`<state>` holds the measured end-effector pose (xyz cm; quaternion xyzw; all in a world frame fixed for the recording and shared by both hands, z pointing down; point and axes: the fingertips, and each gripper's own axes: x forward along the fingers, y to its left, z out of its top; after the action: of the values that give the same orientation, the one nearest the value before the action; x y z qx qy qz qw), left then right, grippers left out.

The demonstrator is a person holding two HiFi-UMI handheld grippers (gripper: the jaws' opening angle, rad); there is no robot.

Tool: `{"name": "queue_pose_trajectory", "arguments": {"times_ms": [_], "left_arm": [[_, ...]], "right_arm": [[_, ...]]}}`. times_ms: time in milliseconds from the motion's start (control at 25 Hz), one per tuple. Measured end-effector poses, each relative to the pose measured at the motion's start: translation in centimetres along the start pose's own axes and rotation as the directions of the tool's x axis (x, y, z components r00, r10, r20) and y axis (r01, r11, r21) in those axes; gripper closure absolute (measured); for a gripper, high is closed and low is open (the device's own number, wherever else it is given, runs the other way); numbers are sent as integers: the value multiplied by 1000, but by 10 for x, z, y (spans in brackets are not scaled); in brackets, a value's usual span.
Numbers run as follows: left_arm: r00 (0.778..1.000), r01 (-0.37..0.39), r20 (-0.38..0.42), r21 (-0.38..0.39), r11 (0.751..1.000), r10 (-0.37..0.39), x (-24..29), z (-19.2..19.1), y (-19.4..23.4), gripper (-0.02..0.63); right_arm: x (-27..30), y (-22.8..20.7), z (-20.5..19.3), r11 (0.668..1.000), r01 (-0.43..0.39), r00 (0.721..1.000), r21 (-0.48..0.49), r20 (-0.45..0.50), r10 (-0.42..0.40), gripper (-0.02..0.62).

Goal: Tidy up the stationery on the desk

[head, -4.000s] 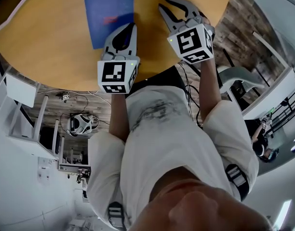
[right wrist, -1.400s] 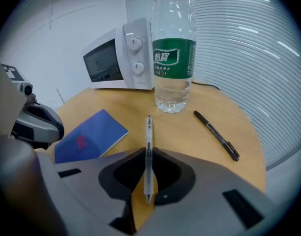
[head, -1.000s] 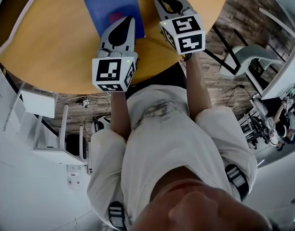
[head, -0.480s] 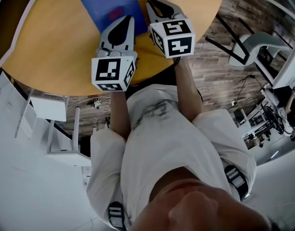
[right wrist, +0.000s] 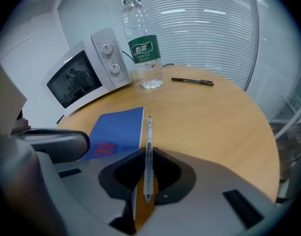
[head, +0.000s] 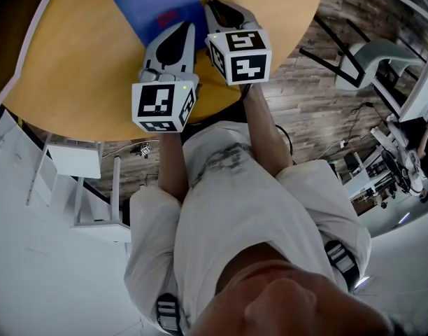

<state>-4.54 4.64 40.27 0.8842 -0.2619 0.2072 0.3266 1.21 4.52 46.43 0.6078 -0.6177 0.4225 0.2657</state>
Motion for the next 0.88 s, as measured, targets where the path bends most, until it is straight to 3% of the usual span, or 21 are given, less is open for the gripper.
{"name": "queue_pose_trajectory", "arguments": {"times_ms": [480,880], "left_arm": [[1000,-8,13,-4,1000,8,0,4,1,598],[998,-35,53,-22,999,36,17,17,-23,598]], "right_arm": [[-13,4,4,997,-42,999,-68,15,43,453],[-43,-26,30,962,-72,995,-263,45,87,453]]}}
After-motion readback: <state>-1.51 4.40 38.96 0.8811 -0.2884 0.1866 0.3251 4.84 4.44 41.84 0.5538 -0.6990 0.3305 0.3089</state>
